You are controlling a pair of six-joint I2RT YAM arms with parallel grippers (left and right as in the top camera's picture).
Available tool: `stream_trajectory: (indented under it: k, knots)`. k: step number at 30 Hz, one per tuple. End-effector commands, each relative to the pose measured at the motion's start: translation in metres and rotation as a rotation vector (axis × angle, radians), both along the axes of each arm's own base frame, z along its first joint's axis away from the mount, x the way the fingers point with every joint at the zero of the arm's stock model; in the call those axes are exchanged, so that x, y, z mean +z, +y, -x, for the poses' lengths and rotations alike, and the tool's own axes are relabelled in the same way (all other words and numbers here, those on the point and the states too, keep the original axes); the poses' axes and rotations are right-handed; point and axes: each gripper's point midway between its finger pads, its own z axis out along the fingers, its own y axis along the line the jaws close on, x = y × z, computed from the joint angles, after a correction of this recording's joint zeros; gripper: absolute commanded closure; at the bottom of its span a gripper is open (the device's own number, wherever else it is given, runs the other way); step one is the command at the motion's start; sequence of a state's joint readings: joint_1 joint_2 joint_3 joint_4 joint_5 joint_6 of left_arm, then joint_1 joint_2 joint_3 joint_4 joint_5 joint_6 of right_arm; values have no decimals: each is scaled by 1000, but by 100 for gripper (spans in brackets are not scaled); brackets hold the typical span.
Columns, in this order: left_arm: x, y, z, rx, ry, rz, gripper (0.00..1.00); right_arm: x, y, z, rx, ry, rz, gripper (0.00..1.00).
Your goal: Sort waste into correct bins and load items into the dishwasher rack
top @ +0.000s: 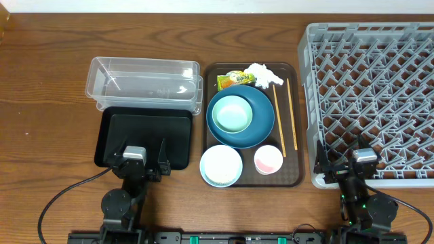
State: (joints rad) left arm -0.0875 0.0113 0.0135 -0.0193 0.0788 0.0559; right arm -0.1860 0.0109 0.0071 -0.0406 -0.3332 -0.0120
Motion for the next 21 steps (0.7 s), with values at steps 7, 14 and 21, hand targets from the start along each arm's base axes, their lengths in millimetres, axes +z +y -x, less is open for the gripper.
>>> stream_trajectory:
  k: [7,14,21]
  knots:
    - [-10,-17,3,-101,35,24,2,0,4,1,23,-1,-1,1]
    - [52,-54,16,-330,-190,83,2,18,33,9,197,-55,-23,1]
    - [110,-57,30,-363,-225,200,2,92,37,25,215,-186,-85,1]
